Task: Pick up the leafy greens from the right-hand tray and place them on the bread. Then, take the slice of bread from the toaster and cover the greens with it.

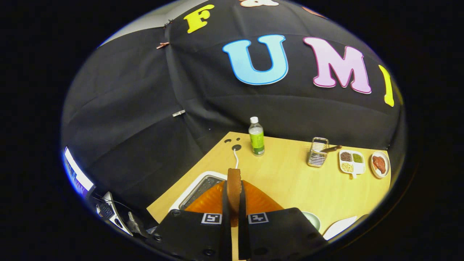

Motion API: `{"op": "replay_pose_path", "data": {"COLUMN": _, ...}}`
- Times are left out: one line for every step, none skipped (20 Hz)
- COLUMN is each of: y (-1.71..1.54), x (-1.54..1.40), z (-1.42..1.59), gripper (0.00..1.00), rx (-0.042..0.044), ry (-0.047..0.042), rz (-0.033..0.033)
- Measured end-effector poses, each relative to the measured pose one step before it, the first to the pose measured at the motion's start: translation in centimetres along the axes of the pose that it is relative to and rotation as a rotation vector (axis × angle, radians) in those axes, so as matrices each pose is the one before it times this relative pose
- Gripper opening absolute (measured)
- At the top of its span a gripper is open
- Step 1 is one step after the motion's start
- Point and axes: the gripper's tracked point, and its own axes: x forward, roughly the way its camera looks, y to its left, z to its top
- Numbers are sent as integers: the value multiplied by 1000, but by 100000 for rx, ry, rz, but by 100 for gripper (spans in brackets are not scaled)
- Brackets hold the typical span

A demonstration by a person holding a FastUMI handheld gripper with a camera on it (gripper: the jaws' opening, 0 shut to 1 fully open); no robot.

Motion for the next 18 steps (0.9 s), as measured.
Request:
{"op": "replay_pose_path", "data": {"y": -1268, "x": -414, "z": -192, "gripper": 11, "rx": 2248, "ry": 35, "rz": -1618}}
{"op": "replay_pose_path", "data": {"y": -958, "x": -272, "z": -193, "gripper": 11, "rx": 2391, "ry": 193, "rz": -664}}
{"op": "replay_pose_path", "data": {"y": -898, "x": -403, "z": -451, "gripper": 11, "rx": 2745, "ry": 785, "rz": -563}}
{"op": "replay_pose_path", "data": {"y": -1051, "x": -362, "z": -598, "gripper": 11, "rx": 2845, "ry": 1226, "rz": -519}}
{"op": "replay_pose_path", "data": {"y": -976, "x": -127, "z": -778, "gripper": 11, "rx": 2914, "ry": 1588, "rz": -335}}
{"op": "replay_pose_path", "data": {"y": -1064, "x": -140, "z": -831, "gripper": 11, "rx": 2940, "ry": 2058, "rz": -862}}
{"op": "replay_pose_path", "data": {"y": -950, "x": 143, "z": -888, "gripper": 11, "rx": 3443, "ry": 2119, "rz": -397}}
{"op": "replay_pose_path", "data": {"y": -765, "x": 147, "z": -1009, "gripper": 11, "rx": 2672, "ry": 2821, "rz": -657}}
{"op": "replay_pose_path", "data": {"y": -1009, "x": -19, "z": -749, "gripper": 11, "rx": 1676, "ry": 1498, "rz": -1233}}
{"op": "replay_pose_path", "data": {"y": -785, "x": 70, "z": -546, "gripper": 11, "rx": 1073, "ry": 844, "rz": -993}}
{"op": "replay_pose_path", "data": {"y": -730, "x": 178, "z": -590, "gripper": 11, "rx": 585, "ry": 786, "rz": -765}}
{"op": "replay_pose_path", "data": {"y": -539, "x": 169, "z": -823, "gripper": 11, "rx": 482, "ry": 1228, "rz": -399}}
{"op": "replay_pose_path", "data": {"y": -567, "x": 281, "z": -538, "gripper": 11, "rx": 1040, "ry": 798, "rz": -190}}
{"op": "replay_pose_path", "data": {"y": -463, "x": 456, "z": -587, "gripper": 11, "rx": 1743, "ry": 559, "rz": 84}}
{"op": "replay_pose_path", "data": {"y": -417, "x": 437, "z": -402, "gripper": 11, "rx": 2352, "ry": 432, "rz": 416}}
{"op": "replay_pose_path", "data": {"y": -413, "x": 330, "z": -449, "gripper": 11, "rx": 2660, "ry": 552, "rz": 413}}
{"op": "replay_pose_path", "data": {"y": -542, "x": 467, "z": -303, "gripper": 11, "rx": 2502, "ry": 485, "rz": -34}}
{"op": "replay_pose_path", "data": {"y": -645, "x": 342, "z": -283, "gripper": 11, "rx": 1775, "ry": 425, "rz": -379}}
